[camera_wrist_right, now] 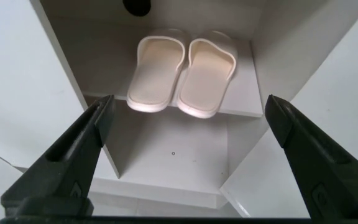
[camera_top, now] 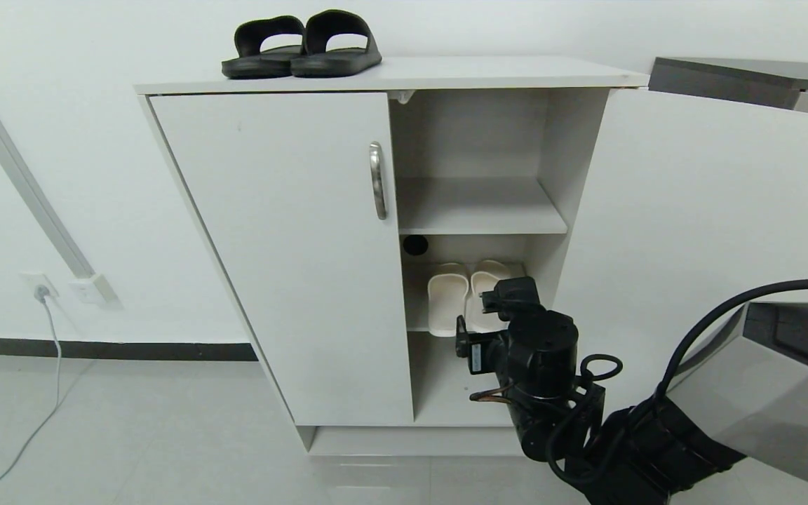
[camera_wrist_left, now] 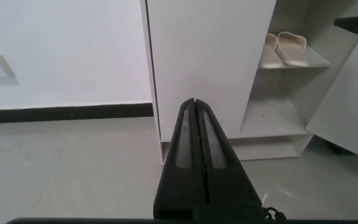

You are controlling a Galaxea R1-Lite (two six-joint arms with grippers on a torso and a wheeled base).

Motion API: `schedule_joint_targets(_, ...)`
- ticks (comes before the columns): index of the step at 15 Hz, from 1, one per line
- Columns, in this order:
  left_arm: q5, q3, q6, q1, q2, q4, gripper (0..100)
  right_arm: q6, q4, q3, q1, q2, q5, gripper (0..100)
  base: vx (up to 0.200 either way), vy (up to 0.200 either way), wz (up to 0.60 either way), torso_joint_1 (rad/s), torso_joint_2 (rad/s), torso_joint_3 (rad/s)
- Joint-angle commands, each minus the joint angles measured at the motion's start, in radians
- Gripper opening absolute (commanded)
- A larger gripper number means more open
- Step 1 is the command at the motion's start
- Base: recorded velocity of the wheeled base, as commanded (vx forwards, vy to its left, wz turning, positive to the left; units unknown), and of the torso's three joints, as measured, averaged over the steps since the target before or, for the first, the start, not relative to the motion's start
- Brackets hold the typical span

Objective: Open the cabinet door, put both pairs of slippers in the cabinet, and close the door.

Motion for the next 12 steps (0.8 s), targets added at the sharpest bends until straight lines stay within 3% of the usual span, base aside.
schedule_joint_targets(1, 0.0, 0.0, 0.0, 0.0, 0.001, 0.0, 0, 0.0, -0.002, 0.01, -0.001, 0.005, 0.0, 100, 0.0, 0.0, 0.0, 0.0, 0.0, 0.0)
schedule_joint_targets(10, 0.0, 0.0, 0.0, 0.0, 0.001, 0.0, 0, 0.0, -0.018, 0.022, -0.003, 0.016, 0.003, 100, 0.0, 0.0, 0.0, 0.0, 0.0, 0.0)
schedule_joint_targets(12, 0.0, 0.0, 0.0, 0.0, 0.001, 0.0, 0, -0.002, -0.029, 0.024, -0.003, 0.019, 0.003, 100, 0.0, 0.2, 0.0, 0.0, 0.0, 0.005)
